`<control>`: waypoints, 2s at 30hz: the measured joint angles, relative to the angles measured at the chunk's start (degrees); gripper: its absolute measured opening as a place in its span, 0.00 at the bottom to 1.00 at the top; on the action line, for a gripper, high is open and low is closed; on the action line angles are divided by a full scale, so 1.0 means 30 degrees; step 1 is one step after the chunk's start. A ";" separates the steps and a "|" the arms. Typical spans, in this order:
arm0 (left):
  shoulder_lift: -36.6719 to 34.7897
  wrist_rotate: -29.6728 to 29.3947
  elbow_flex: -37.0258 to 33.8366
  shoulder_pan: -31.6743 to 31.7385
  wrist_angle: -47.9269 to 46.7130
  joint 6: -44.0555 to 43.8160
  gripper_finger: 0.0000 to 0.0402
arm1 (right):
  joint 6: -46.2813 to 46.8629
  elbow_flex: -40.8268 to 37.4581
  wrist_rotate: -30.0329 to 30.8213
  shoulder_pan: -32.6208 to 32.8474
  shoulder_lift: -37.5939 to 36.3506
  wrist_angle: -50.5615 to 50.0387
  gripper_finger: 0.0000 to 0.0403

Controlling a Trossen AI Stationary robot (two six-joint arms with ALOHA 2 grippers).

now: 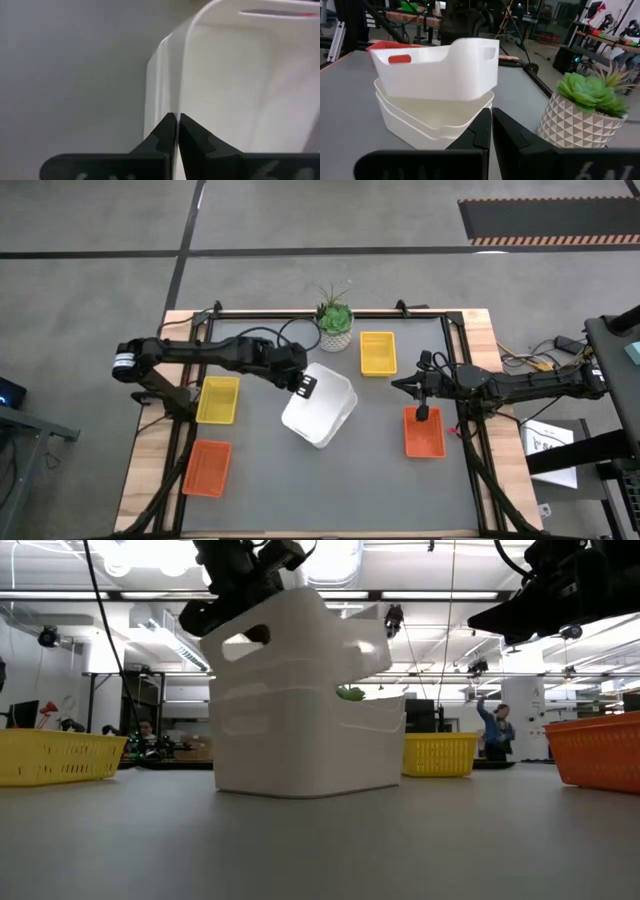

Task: Stack baskets by color
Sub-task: Stack the left white bin on the right white bins

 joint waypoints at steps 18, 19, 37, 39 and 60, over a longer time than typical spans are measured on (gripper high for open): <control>0.1429 0.4352 0.3378 0.1454 -0.4618 0.0746 0.00 | -0.0044 0.0000 0.0000 0.0000 0.0000 -0.0036 0.02; 0.1650 0.4369 0.3570 0.1465 -0.4702 0.0944 0.00 | -0.0051 0.0000 0.0000 0.0000 0.0000 -0.0036 0.02; 0.4579 0.3198 0.6113 0.2285 -0.5030 0.3766 0.00 | -0.0051 0.0000 0.0000 0.0000 0.0000 -0.0124 0.02; 0.4537 0.3111 0.6106 0.2288 -0.5012 0.3887 0.00 | -0.0073 0.0000 0.0000 0.0000 0.0000 -0.0131 0.02; 0.4352 0.2694 0.5632 0.2135 -0.4456 0.4738 0.21 | -0.0051 0.0000 0.0000 0.0000 0.0000 -0.0296 0.02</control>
